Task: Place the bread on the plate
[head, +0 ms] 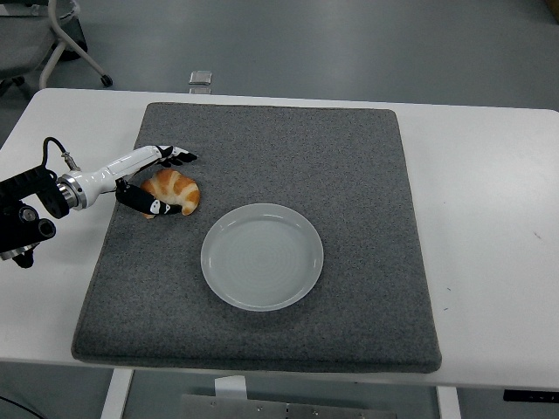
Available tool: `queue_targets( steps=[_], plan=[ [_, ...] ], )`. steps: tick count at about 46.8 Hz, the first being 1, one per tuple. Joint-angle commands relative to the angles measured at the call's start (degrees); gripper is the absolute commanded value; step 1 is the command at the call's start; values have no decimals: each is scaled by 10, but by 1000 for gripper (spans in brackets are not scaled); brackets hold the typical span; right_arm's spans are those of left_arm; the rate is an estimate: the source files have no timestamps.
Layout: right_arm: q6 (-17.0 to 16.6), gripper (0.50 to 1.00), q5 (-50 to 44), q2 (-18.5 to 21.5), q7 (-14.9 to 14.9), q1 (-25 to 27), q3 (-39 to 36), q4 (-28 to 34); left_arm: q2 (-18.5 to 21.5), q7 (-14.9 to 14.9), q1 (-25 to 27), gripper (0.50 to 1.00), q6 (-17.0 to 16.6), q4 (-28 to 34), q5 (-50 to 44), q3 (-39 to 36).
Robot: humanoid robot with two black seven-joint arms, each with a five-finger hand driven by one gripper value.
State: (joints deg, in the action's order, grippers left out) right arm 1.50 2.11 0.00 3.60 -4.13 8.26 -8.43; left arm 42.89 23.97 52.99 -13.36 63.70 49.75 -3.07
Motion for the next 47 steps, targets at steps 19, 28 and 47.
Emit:
queue_targets(
  steps=[19, 28, 47],
  plan=[
    [0, 930, 0, 0, 0, 0, 0, 0, 4, 19, 4, 500, -6, 2, 15, 2],
    [0, 930, 0, 0, 0, 1, 0, 0, 10, 19, 5, 500, -4, 3, 13, 6],
    [0, 930, 0, 0, 0, 2, 0, 0, 23, 28, 11, 500, 1, -1, 11, 15]
  ],
)
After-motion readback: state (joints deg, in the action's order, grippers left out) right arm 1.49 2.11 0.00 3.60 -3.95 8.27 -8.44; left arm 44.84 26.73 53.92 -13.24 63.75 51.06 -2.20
